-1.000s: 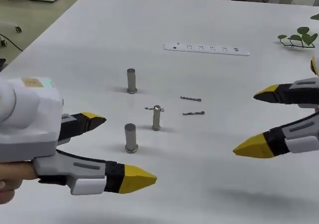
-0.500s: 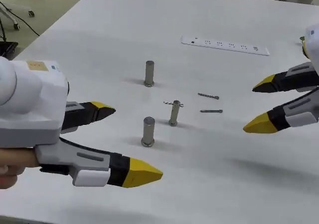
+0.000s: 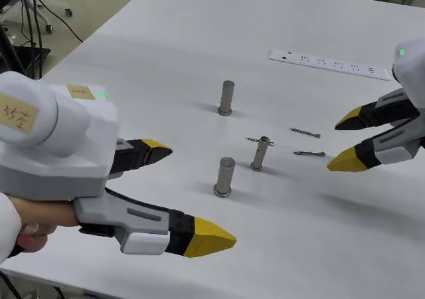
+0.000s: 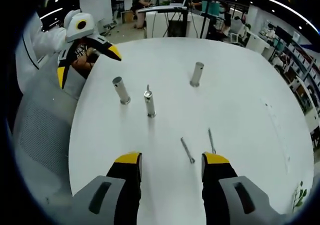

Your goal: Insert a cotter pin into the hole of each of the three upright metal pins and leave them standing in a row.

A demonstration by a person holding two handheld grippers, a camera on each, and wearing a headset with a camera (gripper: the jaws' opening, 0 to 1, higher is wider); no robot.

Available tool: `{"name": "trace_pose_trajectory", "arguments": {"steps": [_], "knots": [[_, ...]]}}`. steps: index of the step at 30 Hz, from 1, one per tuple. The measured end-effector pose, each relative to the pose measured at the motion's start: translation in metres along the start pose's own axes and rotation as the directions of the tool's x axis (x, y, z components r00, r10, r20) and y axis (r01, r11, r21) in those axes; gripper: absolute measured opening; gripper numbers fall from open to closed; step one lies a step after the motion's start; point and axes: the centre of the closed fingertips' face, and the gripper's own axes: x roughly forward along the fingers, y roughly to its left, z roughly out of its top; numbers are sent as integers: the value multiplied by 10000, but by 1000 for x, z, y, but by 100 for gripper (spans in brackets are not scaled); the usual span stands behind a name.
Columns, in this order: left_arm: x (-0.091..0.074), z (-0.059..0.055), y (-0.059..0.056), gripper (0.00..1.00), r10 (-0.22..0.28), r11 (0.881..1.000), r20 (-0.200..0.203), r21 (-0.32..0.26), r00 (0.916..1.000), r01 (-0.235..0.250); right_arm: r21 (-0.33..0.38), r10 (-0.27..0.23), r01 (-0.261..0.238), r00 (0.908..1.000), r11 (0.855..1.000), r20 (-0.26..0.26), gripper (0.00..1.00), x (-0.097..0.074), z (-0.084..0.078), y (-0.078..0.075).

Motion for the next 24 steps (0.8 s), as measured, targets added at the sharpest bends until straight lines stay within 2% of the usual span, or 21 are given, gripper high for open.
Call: {"name": "trace_pose_trajectory", "arguments": {"steps": [10,15,19,22,24], "knots": [[1,1,-2,93,-131,9996,107,-246,9999,133,-432,321,-362,9954,9984,-905,29,21,-12,-9],[1,1,3,92,-63,9988,175,-490,9998,72,-618,384,-473,9898,9970,-1369,22,30,-18,-12],[1,2,4,92,-41,9985,169,-546,9998,50,-672,400,-509,9871,9964,-1552,14,35,-20,-16],[1,1,5,92,-28,9987,159,-510,9999,36,-725,397,-525,9850,9960,-1681,12,37,-20,-18],[2,4,4,90,-35,9982,341,-603,9994,56,-722,442,-576,9834,9957,-1761,12,38,-20,-19]]}}
